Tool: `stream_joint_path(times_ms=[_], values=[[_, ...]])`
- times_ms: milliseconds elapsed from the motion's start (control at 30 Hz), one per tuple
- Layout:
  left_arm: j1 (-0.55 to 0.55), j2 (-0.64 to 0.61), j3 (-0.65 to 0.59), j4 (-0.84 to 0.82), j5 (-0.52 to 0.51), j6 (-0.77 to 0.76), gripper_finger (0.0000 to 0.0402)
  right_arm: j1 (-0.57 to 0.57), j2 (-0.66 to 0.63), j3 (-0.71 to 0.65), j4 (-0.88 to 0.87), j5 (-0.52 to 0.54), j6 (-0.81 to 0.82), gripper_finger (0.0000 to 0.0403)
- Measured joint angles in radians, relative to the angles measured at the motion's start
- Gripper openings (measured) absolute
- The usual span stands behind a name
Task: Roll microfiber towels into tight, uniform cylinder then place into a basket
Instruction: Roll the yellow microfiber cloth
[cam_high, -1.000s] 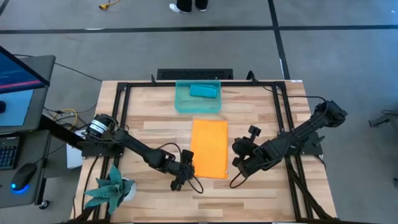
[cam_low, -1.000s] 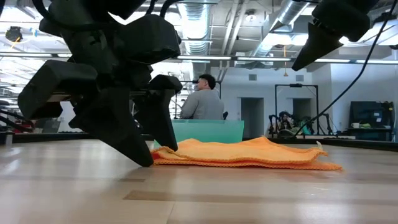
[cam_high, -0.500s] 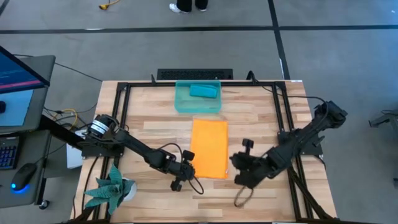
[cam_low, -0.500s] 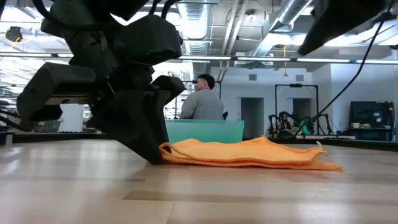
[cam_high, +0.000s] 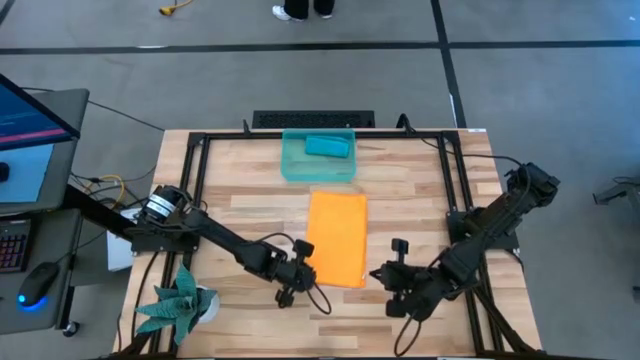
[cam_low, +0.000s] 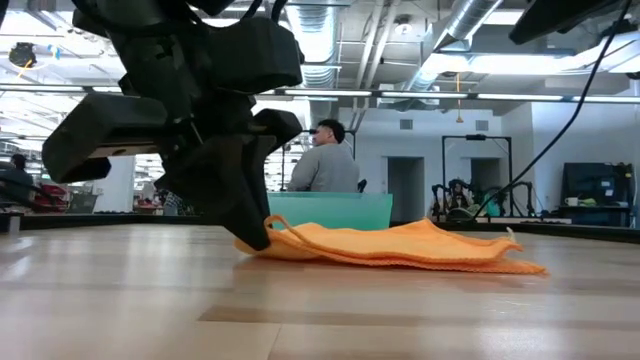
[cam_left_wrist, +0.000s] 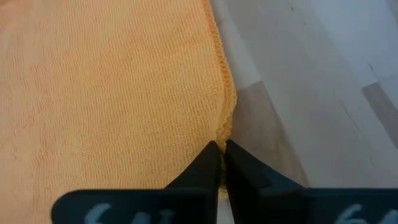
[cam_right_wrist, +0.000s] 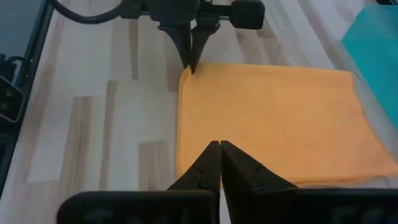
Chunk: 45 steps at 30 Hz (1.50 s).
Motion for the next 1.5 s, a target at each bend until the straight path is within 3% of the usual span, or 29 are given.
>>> stream_joint_path(times_ms=[267, 567, 667, 867, 1167, 1500], values=[[-0.001, -0.002, 0.000, -0.001, 0.007, -0.006, 0.0006, -0.021, 0.000, -0.004, 0.023, 0.001, 0.000, 0.0081], [-0.001, -0.003, 0.001, -0.001, 0.010, -0.019, 0.0006, -0.030, 0.000, -0.146, 0.166, -0.001, 0.004, 0.0153], [-0.001, -0.004, 0.001, -0.008, 0.010, -0.021, 0.0006, -0.024, 0.000, -0.195, 0.282, -0.009, 0.084, 0.0165], [0.009, -0.004, 0.001, -0.007, 0.010, -0.034, 0.0006, -0.006, 0.000, -0.293, 0.522, -0.080, 0.079, 0.0174], [0.009, -0.004, 0.001, -0.007, 0.010, -0.039, 0.0006, -0.033, 0.002, -0.296, 0.535, -0.079, -0.036, 0.0167], [0.009, -0.005, 0.002, -0.017, 0.009, -0.040, 0.0006, -0.053, 0.263, -0.275, 0.702, -0.122, -0.313, 0.0169]])
